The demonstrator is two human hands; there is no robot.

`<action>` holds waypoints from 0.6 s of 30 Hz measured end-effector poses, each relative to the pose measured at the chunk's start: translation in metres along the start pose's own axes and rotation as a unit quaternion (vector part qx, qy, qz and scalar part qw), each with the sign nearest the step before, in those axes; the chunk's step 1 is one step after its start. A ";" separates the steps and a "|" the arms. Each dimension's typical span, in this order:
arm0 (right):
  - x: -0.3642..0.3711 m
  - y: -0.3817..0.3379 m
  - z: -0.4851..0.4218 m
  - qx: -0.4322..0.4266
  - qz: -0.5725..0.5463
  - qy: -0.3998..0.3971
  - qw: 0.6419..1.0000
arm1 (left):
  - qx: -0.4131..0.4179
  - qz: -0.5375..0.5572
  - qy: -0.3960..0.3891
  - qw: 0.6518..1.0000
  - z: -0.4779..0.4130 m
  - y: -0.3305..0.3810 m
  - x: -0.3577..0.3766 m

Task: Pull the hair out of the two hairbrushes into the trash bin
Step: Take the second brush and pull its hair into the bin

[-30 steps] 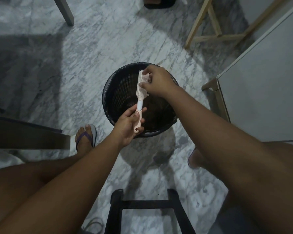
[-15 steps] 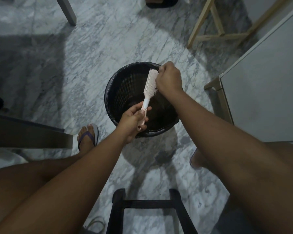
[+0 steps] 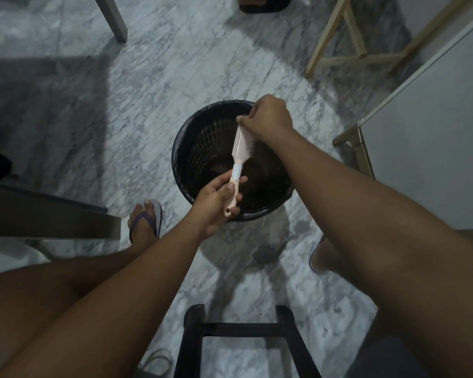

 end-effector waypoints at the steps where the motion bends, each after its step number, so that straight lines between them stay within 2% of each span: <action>1: 0.002 0.001 -0.002 0.003 -0.002 0.002 1.000 | -0.002 0.006 -0.004 1.000 0.000 0.000 -0.001; 5: 0.006 0.003 -0.004 0.010 -0.052 0.014 0.998 | -0.013 0.040 -0.017 0.999 -0.001 0.000 -0.006; 8: 0.008 0.008 0.003 0.072 -0.263 0.043 0.961 | -0.019 0.070 -0.017 0.997 -0.001 0.003 -0.006; 10: 0.011 0.009 0.012 0.081 -0.334 0.032 0.939 | -0.017 0.081 -0.015 0.996 -0.003 0.005 -0.004; 14: 0.020 0.015 0.033 0.058 -0.331 -0.019 0.942 | -0.017 0.100 -0.010 0.995 -0.005 0.007 -0.003; 18: 0.010 0.022 0.033 0.029 -0.332 0.050 0.942 | -0.021 0.070 -0.010 0.997 0.001 0.001 -0.003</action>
Point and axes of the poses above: each hand's wrist, its own z-axis away from the middle knuckle, its own x-axis out of the palm, y = z × x, the point moved 3 cm from there along -z, towards the middle knuckle, and after that the axes turned 11 degrees about -z, right-handed, at the moved point
